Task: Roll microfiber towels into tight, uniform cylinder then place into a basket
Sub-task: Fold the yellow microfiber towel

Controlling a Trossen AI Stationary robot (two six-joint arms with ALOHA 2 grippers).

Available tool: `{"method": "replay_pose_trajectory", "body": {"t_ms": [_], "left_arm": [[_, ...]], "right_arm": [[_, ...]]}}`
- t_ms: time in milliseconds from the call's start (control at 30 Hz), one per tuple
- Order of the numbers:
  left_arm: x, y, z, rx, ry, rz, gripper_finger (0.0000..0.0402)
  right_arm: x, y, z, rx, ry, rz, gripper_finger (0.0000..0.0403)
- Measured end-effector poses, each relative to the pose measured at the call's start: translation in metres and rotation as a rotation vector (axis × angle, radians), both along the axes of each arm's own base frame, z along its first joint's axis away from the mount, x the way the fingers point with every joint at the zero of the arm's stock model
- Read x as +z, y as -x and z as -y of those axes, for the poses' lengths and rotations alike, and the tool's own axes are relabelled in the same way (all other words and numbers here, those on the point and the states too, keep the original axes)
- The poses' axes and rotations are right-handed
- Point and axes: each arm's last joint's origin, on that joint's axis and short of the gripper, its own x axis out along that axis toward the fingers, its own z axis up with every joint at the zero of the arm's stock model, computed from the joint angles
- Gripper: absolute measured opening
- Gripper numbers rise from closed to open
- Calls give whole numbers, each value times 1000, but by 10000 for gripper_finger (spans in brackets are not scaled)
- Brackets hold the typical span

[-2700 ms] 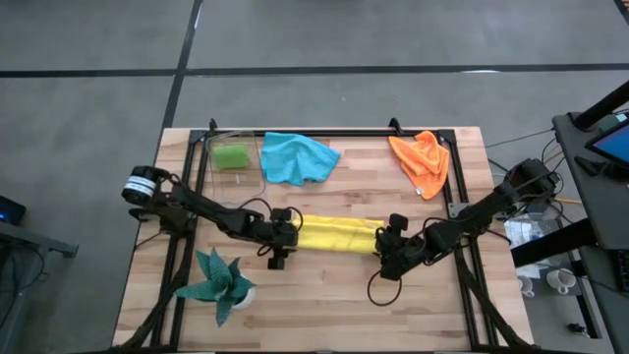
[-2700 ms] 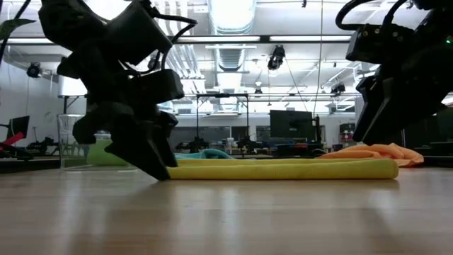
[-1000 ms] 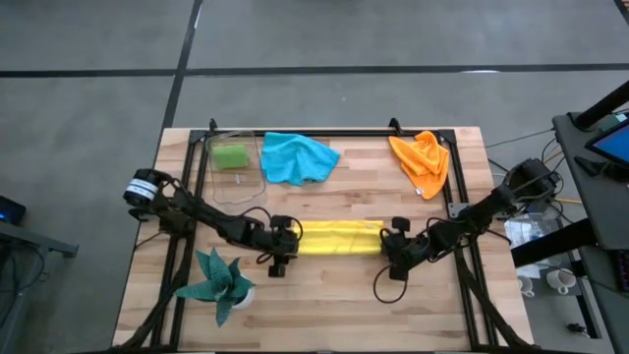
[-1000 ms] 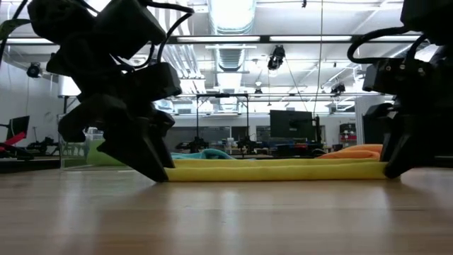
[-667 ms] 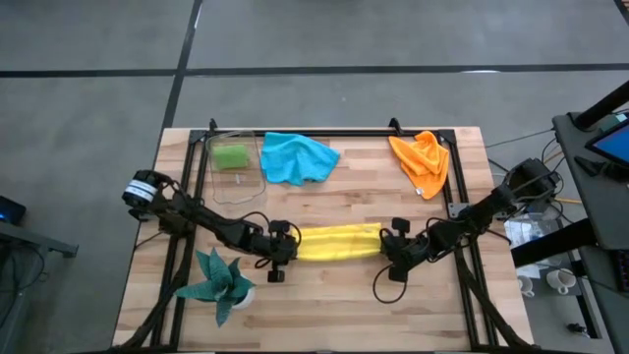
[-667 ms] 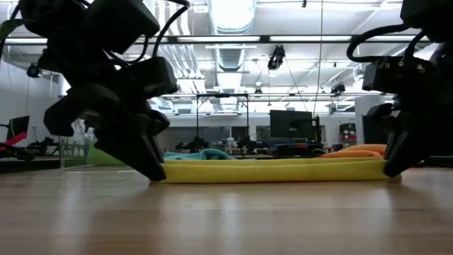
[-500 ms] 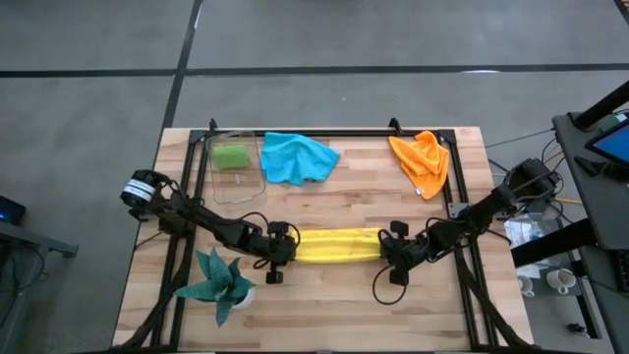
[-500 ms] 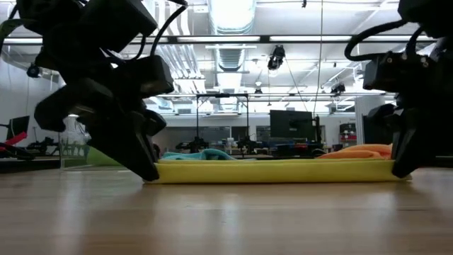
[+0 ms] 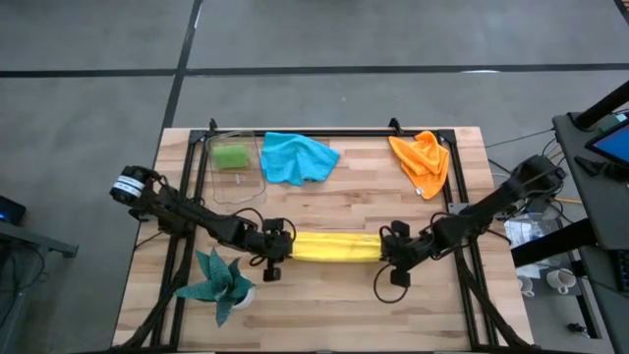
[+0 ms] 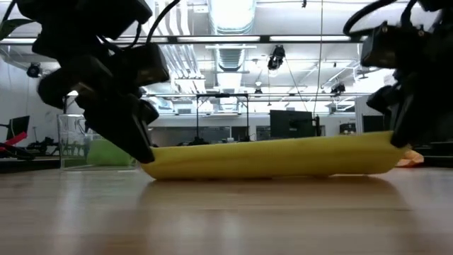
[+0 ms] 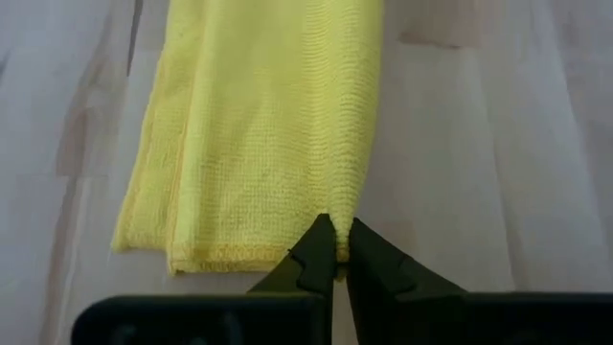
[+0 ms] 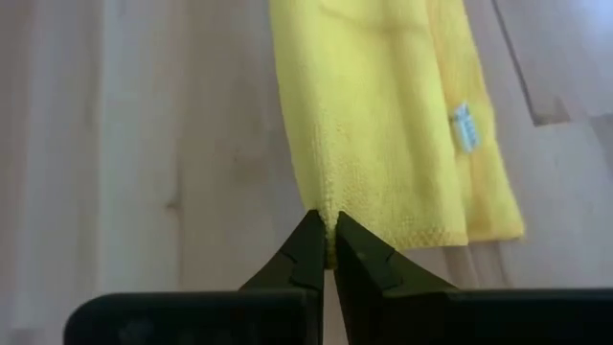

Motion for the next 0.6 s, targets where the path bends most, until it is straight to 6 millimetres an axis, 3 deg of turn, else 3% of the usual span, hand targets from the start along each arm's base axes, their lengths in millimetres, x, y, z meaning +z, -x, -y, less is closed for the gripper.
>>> {"method": "replay_pose_trajectory", "body": {"t_ms": [233,600], "left_arm": [[0,-3,-9,171,50,9,0],[4,-6,-5,217,250,16,0]], "right_arm": [[14,5,9,-93,-60,26,9],[1,3,8,-141,-166,-108,9]]}}
